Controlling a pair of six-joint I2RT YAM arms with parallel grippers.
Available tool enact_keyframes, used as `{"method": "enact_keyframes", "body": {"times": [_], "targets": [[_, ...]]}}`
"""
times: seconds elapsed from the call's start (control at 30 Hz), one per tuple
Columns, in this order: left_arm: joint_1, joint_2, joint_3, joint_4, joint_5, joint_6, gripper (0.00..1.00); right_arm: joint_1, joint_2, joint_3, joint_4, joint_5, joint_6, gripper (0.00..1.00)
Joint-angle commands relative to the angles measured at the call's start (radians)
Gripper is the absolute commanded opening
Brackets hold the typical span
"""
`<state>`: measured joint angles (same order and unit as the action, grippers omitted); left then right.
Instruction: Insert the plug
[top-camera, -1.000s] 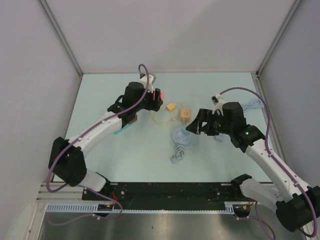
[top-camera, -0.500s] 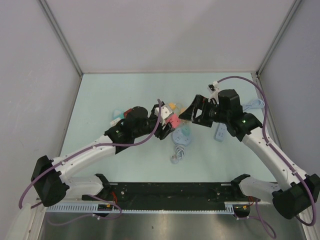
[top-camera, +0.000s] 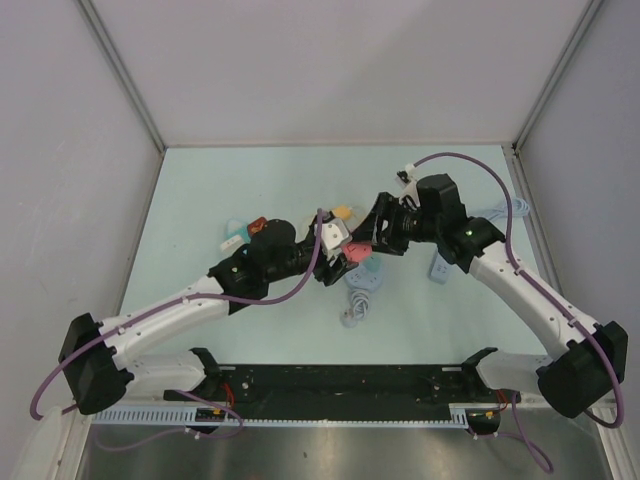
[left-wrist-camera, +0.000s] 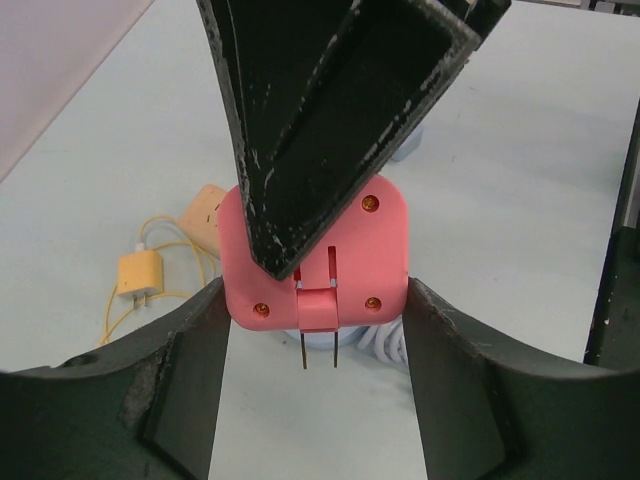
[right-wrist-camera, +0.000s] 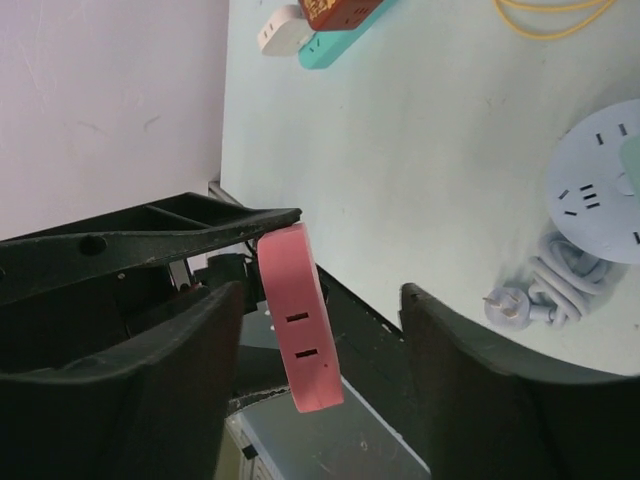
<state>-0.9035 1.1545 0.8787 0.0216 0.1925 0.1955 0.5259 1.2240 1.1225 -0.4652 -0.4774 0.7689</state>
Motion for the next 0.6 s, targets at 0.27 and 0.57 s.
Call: {"method": "enact_keyframes", "body": {"times": [0.27,0.57], "targets": [[-0.008,-0.039,-0.033,0.092,0.015,-0.007,0.48,0.026,0.005,0.045,-0.007,-0.058,-0.028,0.28],[-0.008,-0.07,-0.064,0.06,-0.09,-0.059,0.91,0.031,-0.011,0.045,-0.036,-0.026,-0.204,0.0]]}}
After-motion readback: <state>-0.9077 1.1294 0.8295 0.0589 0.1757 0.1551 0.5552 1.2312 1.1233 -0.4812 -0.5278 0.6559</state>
